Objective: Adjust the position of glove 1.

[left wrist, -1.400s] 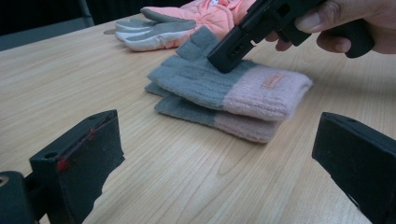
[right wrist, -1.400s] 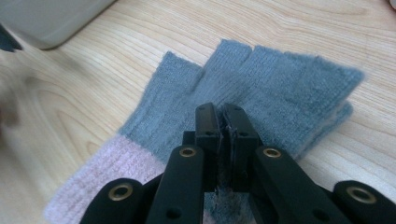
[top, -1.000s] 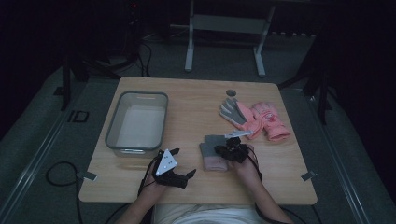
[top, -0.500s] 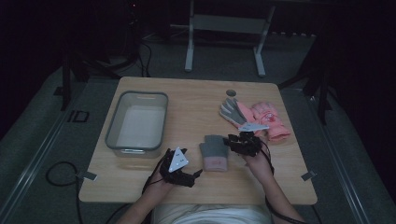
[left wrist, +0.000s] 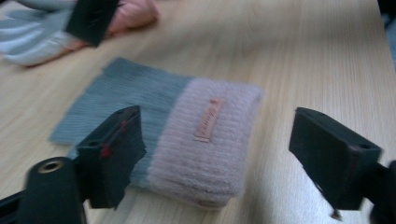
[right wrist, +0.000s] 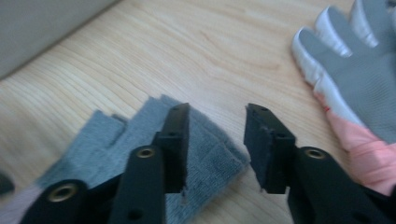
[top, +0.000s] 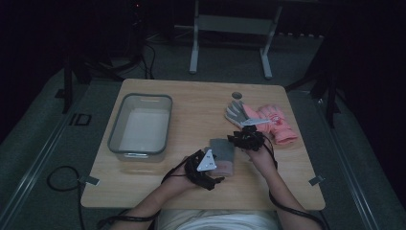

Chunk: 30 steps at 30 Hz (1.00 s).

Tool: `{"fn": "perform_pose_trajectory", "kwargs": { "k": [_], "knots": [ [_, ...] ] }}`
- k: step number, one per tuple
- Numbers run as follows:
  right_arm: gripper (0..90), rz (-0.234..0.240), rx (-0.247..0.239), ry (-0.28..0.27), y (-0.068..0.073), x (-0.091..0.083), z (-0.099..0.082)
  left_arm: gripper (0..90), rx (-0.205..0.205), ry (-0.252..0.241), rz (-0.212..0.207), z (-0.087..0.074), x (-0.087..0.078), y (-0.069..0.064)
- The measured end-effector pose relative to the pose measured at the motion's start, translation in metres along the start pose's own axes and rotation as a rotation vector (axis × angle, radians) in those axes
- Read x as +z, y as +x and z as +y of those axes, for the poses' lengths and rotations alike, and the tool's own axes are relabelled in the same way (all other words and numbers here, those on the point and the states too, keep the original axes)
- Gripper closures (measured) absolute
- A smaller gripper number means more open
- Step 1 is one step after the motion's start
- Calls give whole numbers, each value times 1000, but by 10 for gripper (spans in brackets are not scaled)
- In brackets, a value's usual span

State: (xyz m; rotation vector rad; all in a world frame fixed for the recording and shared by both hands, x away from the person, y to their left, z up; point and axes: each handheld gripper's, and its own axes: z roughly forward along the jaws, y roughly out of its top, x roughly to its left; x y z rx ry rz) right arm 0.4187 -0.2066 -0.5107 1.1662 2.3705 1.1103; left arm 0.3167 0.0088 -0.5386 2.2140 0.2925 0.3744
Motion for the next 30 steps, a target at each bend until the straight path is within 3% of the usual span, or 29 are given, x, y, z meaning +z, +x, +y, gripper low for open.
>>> {"fn": "perform_pose_trajectory", "kwargs": {
  "k": [3,7,11,15,18,20,24,27,30],
  "knots": [
    [567,-11,17,27,-2,8,-2,226,15,19,-3,-3,5,3],
    [502,11,47,63,-7,21,-8,246,45,49,1,-8,11,4],
    [470,20,44,100,-10,31,-13,307,98,87,25,-11,15,4],
    [459,40,49,114,-13,35,-14,365,120,99,35,-10,17,5],
    [496,64,52,109,-14,35,-16,407,117,102,31,-10,18,7],
    [581,101,68,103,-15,35,-17,430,114,106,32,-9,18,7],
    [729,141,93,126,-13,35,-16,597,71,111,10,-4,14,13],
    [763,124,47,145,-8,34,-12,662,71,126,7,0,13,13],
    [773,110,30,137,-4,31,-9,682,60,136,7,5,10,13]
  ]
}}
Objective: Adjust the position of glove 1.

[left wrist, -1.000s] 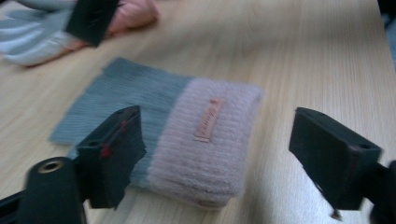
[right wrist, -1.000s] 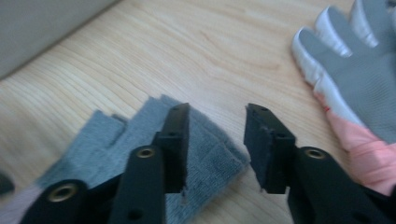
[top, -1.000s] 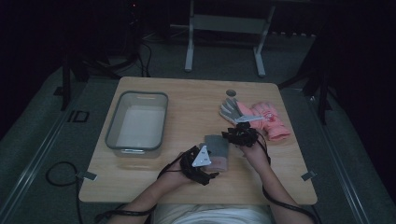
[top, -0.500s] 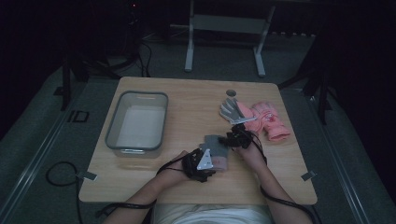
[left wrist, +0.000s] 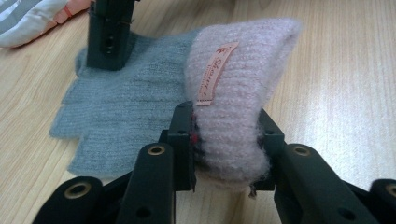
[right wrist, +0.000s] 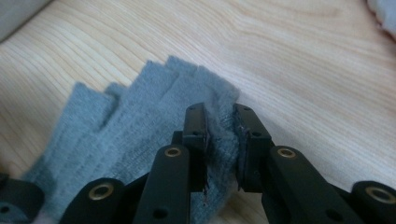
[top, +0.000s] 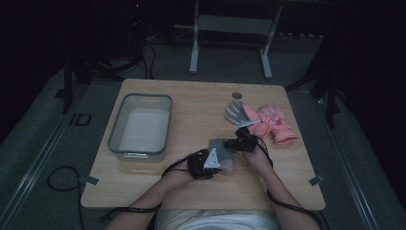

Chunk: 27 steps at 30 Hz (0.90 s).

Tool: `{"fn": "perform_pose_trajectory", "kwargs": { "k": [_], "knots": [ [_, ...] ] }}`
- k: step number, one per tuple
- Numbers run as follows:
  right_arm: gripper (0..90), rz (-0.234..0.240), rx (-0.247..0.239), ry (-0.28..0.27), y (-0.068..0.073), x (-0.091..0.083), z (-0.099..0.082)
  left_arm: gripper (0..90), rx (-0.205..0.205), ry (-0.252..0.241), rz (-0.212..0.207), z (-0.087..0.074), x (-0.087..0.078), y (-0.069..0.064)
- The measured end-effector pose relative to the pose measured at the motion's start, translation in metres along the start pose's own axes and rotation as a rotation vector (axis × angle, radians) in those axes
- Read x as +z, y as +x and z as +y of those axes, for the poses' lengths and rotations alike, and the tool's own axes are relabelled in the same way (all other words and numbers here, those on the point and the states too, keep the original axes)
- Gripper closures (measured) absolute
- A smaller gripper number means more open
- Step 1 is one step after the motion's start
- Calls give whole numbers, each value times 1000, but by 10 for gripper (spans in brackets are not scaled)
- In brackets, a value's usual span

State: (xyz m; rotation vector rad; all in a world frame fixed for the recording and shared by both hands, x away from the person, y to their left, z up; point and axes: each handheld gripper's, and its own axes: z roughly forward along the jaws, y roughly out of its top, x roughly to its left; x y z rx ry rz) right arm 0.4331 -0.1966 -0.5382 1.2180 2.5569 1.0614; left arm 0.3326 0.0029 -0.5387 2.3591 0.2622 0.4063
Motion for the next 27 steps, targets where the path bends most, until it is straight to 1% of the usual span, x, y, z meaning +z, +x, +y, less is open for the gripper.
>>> {"fn": "perform_pose_trajectory", "kwargs": {
  "k": [2,4,5,10,14,16,18,20,25,27],
  "knots": [
    [775,5,4,-16,2,-3,1,687,0,1,1,2,-3,0],
    [775,13,-3,-33,5,-7,3,688,7,6,10,4,-7,1],
    [775,16,-9,-43,6,-9,4,688,5,6,7,5,-9,1],
    [774,47,-27,-81,12,-23,15,689,19,17,24,9,-21,5],
    [775,60,-50,-114,20,-34,26,692,21,24,38,11,-30,10],
    [775,63,-67,-134,25,-40,32,692,26,29,51,12,-34,11],
    [775,61,-83,-146,29,-44,36,692,39,23,70,12,-41,11],
    [774,56,-96,-150,32,-46,40,692,40,17,80,12,-47,11],
    [775,63,-120,-164,40,-49,51,693,47,29,98,13,-62,15],
    [774,67,-126,-169,44,-49,57,692,39,31,99,12,-68,19]
  ]
}}
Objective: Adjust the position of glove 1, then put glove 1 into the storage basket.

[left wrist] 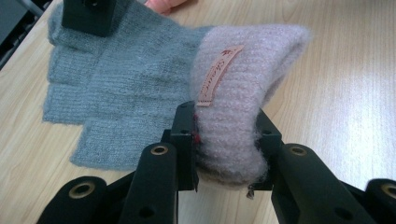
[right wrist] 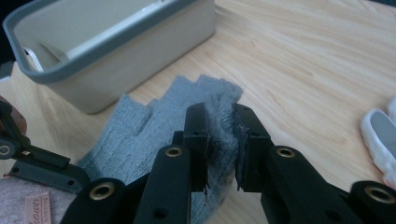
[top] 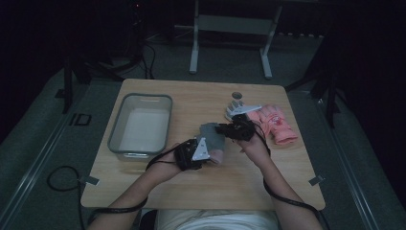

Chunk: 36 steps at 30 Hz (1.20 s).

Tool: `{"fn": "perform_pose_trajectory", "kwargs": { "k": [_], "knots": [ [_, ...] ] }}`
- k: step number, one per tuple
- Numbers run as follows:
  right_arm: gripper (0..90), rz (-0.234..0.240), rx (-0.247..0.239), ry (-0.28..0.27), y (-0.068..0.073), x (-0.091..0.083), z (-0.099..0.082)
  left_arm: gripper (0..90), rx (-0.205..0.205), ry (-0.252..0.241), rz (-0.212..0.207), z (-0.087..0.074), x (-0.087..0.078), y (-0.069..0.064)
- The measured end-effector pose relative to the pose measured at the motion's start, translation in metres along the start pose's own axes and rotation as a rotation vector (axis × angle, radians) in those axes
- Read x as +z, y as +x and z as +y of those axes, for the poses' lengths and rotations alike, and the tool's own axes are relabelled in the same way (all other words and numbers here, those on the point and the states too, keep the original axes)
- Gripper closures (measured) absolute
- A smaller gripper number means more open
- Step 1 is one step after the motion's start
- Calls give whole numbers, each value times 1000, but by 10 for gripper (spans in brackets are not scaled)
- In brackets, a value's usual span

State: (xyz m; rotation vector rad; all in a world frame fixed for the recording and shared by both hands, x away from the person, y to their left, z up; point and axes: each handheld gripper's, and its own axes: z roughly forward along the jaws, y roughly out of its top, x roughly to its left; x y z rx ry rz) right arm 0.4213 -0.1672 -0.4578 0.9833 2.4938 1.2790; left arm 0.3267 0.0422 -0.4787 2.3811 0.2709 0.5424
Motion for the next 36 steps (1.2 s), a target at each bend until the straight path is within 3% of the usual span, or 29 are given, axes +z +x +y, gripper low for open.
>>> {"fn": "perform_pose_trajectory", "kwargs": {
  "k": [24,36],
  "knots": [
    [774,38,-59,-24,40,32,75,692,-58,40,62,-22,-69,44],
    [775,53,-95,-25,63,55,105,692,-65,79,94,-40,-93,61]
  ]
}}
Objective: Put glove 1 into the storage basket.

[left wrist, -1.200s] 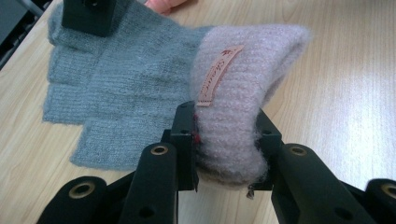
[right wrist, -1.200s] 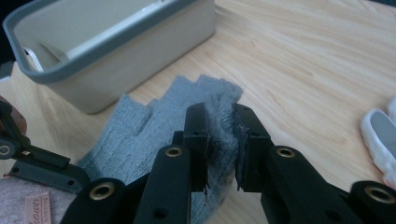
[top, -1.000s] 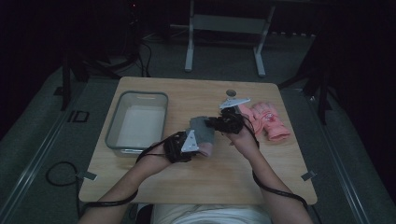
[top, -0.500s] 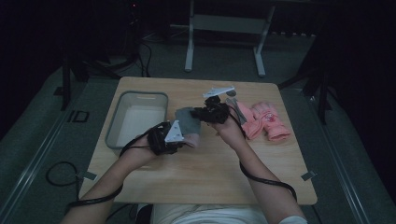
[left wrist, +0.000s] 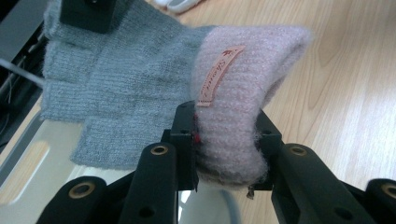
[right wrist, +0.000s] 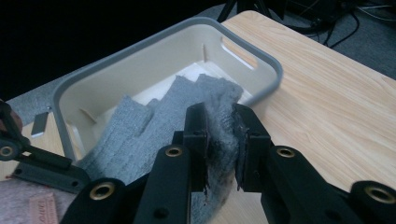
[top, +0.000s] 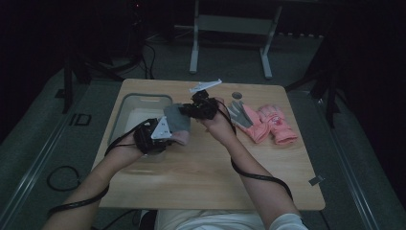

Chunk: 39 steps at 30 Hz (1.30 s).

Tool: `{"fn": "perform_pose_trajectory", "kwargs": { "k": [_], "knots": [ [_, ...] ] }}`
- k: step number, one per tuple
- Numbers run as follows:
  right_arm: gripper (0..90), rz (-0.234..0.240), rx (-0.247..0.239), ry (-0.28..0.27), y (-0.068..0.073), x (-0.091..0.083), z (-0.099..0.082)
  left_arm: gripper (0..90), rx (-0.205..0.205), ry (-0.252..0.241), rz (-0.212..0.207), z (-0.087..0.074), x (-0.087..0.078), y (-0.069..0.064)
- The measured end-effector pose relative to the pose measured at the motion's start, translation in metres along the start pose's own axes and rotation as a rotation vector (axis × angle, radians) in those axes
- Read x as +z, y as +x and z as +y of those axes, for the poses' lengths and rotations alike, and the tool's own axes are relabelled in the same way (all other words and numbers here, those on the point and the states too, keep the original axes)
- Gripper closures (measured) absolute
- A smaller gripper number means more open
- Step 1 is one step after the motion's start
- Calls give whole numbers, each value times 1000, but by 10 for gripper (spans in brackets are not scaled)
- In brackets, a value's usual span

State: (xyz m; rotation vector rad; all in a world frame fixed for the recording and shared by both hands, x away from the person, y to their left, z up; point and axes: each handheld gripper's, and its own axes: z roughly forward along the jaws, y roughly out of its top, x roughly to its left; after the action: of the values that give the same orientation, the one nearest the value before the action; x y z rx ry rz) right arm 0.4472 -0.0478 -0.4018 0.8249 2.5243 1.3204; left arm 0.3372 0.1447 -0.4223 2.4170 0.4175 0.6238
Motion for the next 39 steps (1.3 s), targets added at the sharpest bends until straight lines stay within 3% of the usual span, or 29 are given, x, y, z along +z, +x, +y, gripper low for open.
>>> {"fn": "perform_pose_trajectory", "kwargs": {
  "k": [7,20,23,26,39],
  "knots": [
    [775,20,-10,7,13,21,16,692,-29,21,25,-19,-11,11],
    [775,68,-4,21,29,65,41,691,-71,56,29,-56,-27,35],
    [775,71,-6,29,31,73,43,690,-83,53,9,-63,-27,40],
    [775,66,-4,52,31,91,45,689,-92,75,-3,-74,-20,50],
    [773,36,76,91,15,138,33,686,-76,187,-33,-87,12,74]
  ]
}}
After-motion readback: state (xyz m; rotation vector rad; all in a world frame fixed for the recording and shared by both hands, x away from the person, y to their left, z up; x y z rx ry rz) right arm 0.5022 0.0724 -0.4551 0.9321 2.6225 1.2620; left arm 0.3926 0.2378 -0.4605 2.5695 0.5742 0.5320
